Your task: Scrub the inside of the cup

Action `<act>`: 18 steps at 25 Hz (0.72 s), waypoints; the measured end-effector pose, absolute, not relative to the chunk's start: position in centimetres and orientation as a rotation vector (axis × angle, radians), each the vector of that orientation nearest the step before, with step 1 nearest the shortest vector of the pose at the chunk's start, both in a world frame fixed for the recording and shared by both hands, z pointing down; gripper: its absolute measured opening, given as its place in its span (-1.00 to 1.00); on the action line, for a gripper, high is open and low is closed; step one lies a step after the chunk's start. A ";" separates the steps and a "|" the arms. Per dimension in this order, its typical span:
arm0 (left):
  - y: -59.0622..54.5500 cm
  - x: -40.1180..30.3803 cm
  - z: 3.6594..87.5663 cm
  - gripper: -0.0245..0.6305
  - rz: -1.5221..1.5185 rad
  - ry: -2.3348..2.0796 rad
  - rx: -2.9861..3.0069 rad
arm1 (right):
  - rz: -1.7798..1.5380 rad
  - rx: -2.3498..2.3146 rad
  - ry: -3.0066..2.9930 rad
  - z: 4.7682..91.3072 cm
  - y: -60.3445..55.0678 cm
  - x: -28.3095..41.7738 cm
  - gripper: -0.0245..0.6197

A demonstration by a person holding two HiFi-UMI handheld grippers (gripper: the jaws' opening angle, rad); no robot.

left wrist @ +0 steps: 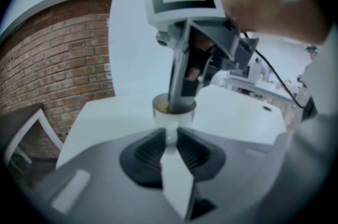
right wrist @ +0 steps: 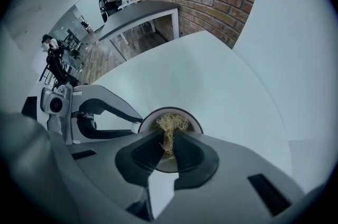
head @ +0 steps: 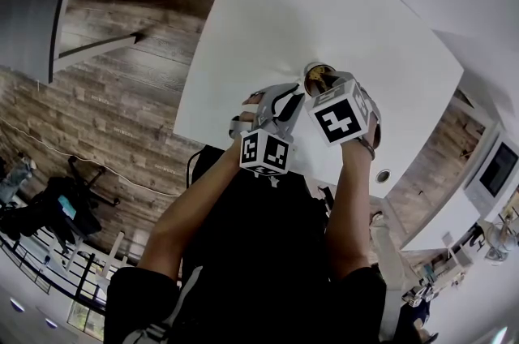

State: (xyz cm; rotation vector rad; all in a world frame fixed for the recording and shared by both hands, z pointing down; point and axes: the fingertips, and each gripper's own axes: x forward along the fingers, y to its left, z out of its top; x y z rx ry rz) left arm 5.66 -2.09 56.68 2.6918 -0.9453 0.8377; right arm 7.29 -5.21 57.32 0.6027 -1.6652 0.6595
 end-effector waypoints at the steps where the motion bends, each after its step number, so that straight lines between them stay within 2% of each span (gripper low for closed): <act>1: -2.1 5.7 56.7 -0.71 0.838 -0.945 2.693 | 0.674 0.596 -1.667 57.4 -5.1 7.2 -0.79; 10: -2.1 5.6 56.9 -0.71 0.845 -0.946 2.694 | 0.857 0.587 -1.792 55.6 -4.1 6.9 -0.79; 18: -2.3 5.2 57.1 -0.71 0.871 -0.945 2.685 | 0.891 0.611 -1.908 51.3 -3.8 6.9 -0.79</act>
